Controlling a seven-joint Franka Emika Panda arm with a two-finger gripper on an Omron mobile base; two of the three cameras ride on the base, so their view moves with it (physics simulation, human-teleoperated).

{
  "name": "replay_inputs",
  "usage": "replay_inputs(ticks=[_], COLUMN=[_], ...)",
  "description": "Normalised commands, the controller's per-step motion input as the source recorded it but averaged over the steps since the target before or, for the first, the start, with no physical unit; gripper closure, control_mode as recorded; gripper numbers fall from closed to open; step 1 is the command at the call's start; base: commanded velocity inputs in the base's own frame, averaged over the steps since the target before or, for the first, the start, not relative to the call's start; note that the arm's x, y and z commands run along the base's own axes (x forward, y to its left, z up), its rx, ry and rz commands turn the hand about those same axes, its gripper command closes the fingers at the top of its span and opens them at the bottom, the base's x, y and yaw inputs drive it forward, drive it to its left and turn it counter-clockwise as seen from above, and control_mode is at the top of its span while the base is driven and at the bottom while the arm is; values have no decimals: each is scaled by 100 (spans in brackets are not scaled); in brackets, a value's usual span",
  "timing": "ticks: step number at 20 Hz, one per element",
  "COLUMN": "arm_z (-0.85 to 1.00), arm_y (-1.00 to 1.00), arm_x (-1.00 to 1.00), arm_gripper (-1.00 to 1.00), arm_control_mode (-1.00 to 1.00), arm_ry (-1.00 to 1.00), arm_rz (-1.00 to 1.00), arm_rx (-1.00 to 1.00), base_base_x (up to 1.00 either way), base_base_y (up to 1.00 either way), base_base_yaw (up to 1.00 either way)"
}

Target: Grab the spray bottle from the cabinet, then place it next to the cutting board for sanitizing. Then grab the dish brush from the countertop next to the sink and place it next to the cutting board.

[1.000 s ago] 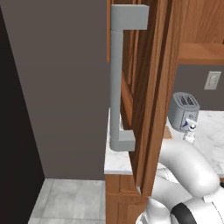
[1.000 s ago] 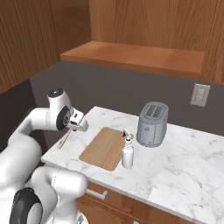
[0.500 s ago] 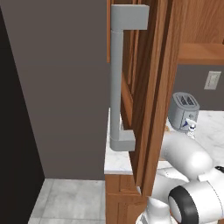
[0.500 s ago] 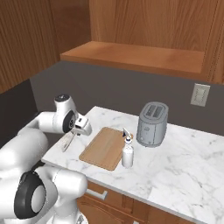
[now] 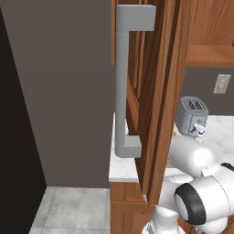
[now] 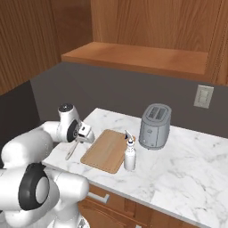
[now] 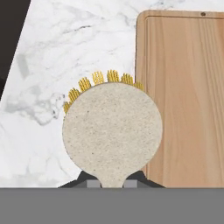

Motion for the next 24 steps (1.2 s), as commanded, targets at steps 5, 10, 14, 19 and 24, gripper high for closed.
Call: replay_inputs(ticks=[5, 10, 14, 19, 24], arm_z=[-25, -21, -11, -15, -12], arm_y=[0, 0, 0, 0, 0], arm_x=[19, 12, 10, 12, 11], arm_gripper=[100, 100, 100, 100, -100], arm_control_mode=[-100, -100, -100, -100, -100], arm_ry=[0, 1, 0, 0, 1], arm_rz=[0, 0, 0, 0, 0], arm_rx=[0, 0, 0, 0, 0], base_base_x=[0, 0, 0, 0, 0], base_base_y=[0, 0, 0, 0, 0], base_base_yaw=[0, 0, 0, 0, 0])
